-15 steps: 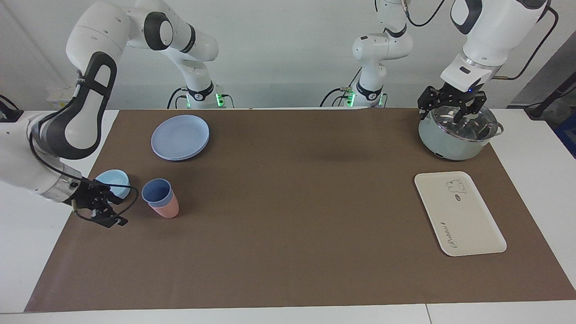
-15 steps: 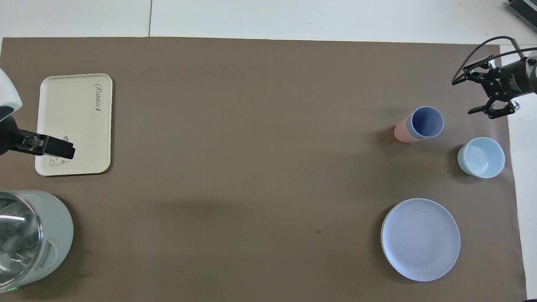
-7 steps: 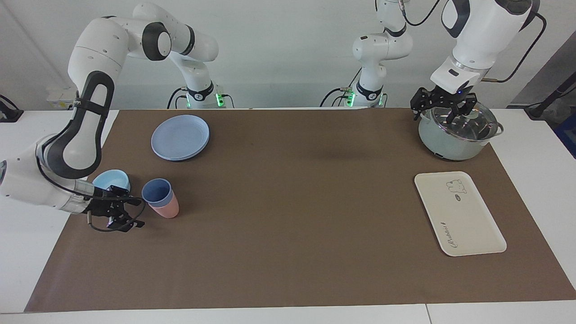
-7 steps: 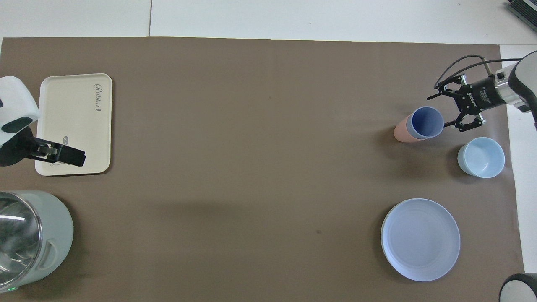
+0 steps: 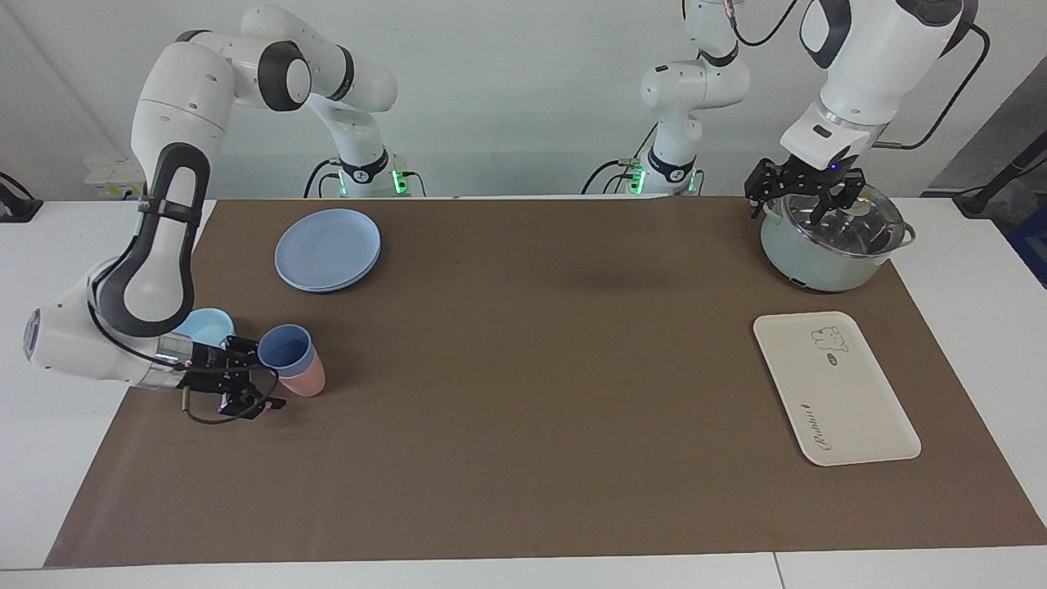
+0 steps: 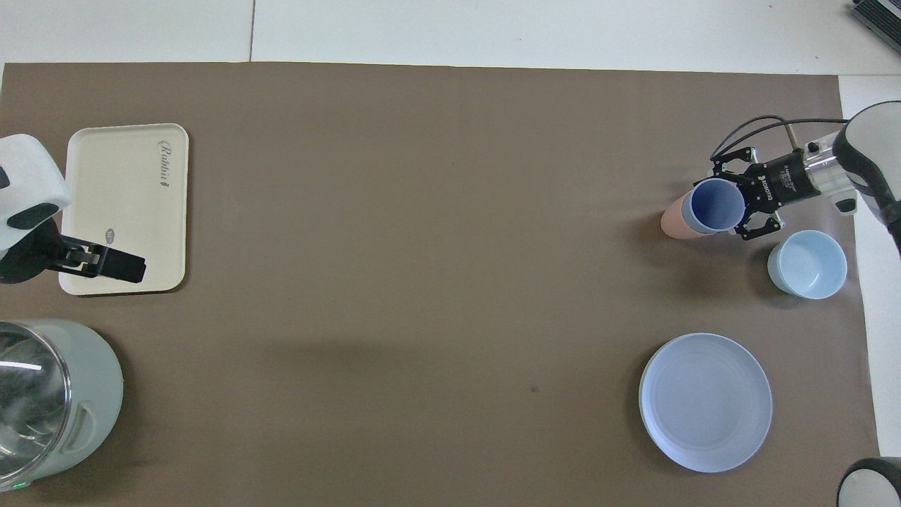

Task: Place cup on tray
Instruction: 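Reach the right gripper to the nested blue and pink cups and grasp, then carry the cups with the right gripper while the left gripper reaches them, then grasp the blue cup with the left gripper and pull it out, then carry the blue cup to the tray while the right gripper withdraws, then lower the blue cup onto the cream tray with the left gripper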

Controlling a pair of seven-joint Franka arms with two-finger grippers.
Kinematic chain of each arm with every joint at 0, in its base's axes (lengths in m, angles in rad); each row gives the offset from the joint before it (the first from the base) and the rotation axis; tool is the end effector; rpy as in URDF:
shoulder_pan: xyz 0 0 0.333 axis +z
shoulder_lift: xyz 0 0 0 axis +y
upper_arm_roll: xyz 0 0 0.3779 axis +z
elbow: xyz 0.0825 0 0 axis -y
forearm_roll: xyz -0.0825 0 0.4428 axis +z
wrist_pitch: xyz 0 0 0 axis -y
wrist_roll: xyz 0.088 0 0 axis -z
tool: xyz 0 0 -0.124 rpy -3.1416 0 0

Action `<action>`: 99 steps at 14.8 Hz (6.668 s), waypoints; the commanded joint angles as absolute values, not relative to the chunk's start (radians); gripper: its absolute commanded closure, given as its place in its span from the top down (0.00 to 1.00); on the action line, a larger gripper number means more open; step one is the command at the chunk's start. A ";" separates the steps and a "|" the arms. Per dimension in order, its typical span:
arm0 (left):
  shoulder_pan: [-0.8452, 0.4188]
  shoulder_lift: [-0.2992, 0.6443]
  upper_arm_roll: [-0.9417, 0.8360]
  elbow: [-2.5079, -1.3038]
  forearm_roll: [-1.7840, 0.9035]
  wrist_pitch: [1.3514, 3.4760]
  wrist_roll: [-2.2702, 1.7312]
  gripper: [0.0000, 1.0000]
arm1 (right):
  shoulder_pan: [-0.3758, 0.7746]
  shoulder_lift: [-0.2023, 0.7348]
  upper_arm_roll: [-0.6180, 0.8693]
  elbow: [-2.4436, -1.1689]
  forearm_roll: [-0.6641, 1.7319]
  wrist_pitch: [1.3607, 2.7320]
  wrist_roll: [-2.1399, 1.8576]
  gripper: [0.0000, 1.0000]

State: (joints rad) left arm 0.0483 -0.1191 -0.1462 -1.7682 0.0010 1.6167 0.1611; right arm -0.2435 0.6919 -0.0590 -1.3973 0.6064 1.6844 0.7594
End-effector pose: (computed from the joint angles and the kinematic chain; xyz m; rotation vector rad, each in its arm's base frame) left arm 0.5661 -0.0602 0.6381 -3.0980 0.4015 0.0535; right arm 0.7582 -0.1597 0.2908 -2.1239 1.5362 0.6837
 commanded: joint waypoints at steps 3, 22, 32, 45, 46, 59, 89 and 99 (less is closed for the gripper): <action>0.032 -0.152 -0.135 -1.810 -0.006 1.643 0.169 1.00 | -0.252 0.652 -0.048 -1.497 0.669 1.692 0.779 0.91; -0.060 -0.149 -0.144 -1.805 -0.009 1.692 -0.048 1.00 | -0.094 0.456 -0.044 -1.693 0.839 1.686 0.843 0.00; -0.333 -0.132 -0.144 -1.807 -0.160 1.977 -0.817 1.00 | 0.184 0.281 -0.044 -1.703 0.838 1.833 1.304 0.00; -0.506 -0.020 -0.144 -1.756 -0.170 2.180 -1.017 0.75 | 0.362 0.250 -0.043 -1.701 0.822 1.907 1.430 0.00; -0.509 -0.012 -0.146 -1.756 -0.155 2.180 -1.016 0.72 | 0.373 0.250 -0.043 -1.701 0.822 1.910 1.431 0.00; -0.502 0.103 -0.141 -1.522 -0.072 1.935 -1.011 0.00 | 0.357 0.253 -0.049 -1.700 0.822 1.934 1.428 0.00; 0.403 0.201 -0.121 -1.964 -0.244 2.342 0.411 0.33 | -0.265 0.555 -0.048 -1.732 1.069 1.707 0.687 0.00; 0.322 0.114 -0.129 -1.800 -0.114 2.058 0.399 1.00 | -0.295 0.560 -0.049 -1.807 1.098 1.707 0.579 0.80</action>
